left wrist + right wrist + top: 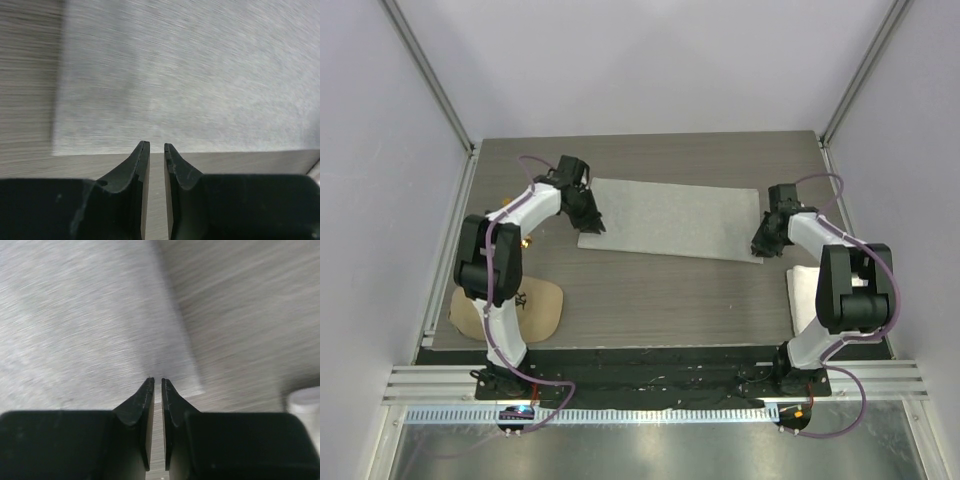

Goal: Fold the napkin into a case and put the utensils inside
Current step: Smooth out the square-folded napkin at the center of the board.

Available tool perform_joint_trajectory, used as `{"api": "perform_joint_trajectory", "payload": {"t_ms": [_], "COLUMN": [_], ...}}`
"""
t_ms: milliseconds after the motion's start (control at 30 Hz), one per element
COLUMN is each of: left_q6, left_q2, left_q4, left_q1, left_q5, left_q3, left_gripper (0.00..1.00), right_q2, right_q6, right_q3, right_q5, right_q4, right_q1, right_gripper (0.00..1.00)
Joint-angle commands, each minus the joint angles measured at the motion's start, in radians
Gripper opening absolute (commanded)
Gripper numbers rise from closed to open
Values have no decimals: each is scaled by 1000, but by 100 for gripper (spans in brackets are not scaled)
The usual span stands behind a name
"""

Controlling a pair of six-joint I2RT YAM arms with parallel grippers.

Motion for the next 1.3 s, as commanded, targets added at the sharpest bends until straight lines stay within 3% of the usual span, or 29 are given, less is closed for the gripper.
{"api": "perform_joint_trajectory", "payload": {"t_ms": [0, 67, 100, 167, 200, 233, 300, 600, 833, 1033, 1133, 1267], "left_q6": [-37, -121, -148, -251, -274, -297, -314, -284, -218, -172, -163, -166], "left_q2": [-80, -65, -42, 41, 63, 78, 104, 135, 84, 58, 31, -1], "left_q4": [173, 239, 284, 406, 449, 518, 557, 543, 487, 421, 404, 375], "left_q1": [-123, -151, -171, -183, -197, -204, -221, -202, -140, -137, -137, -139], "left_q5": [98, 103, 166, 258, 305, 309, 310, 260, 215, 169, 181, 252], "left_q3": [24, 4, -4, -3, -4, -7, -18, -127, -222, -225, -214, -155], "left_gripper": [16, 9, 2, 0, 0, 0, 0, 0, 0, 0, 0, 1], "right_q2": [-59, -48, -42, 24, 53, 84, 140, 271, 162, -45, -167, -247], "right_q6": [-7, 18, 60, 120, 198, 223, 292, 322, 224, 61, 21, 30], "right_q3": [67, 81, 72, 24, 16, 12, 4, -91, -278, -330, -300, -246], "right_q5": [-63, -85, -166, -333, -492, -542, -637, -728, -722, -560, -401, -412], "right_q4": [58, 84, 161, 312, 446, 491, 657, 805, 754, 456, 311, 243], "right_q1": [114, 172, 185, 193, 196, 205, 234, 236, 87, -138, -154, -113], "right_gripper": [16, 16, 14, 10, 6, 1, 1, 1, 1, 1, 1, 1]}}
